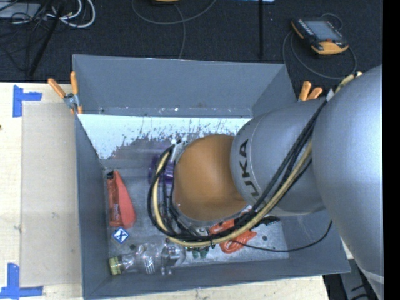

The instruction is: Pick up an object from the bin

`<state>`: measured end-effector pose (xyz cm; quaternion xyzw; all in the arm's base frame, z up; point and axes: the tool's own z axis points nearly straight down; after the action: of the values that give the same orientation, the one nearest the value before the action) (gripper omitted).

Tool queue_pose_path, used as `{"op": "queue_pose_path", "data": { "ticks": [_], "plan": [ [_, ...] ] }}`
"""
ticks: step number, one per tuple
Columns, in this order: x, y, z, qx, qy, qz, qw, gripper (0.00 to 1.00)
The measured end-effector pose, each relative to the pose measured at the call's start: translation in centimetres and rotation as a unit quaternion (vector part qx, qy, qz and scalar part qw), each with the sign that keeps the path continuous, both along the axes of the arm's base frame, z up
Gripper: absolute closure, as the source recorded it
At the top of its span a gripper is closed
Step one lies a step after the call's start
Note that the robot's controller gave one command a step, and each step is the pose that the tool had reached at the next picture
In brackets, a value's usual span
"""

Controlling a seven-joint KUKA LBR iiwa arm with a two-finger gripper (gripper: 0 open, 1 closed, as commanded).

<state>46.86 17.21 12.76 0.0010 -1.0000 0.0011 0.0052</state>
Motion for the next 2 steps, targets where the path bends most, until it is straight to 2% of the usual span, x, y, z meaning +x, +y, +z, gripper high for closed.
{"op": "queue_pose_path", "data": {
  "ticks": [1, 2],
  "plan": [
    [0.2, 0.0, 0.3, 0.001, -0.0035, -0.002, 1.0000, 0.00],
    [0.8, -0.3, -4.8, 0.005, -0.0087, 0.092, 0.9957, 1.00]
  ]
}}
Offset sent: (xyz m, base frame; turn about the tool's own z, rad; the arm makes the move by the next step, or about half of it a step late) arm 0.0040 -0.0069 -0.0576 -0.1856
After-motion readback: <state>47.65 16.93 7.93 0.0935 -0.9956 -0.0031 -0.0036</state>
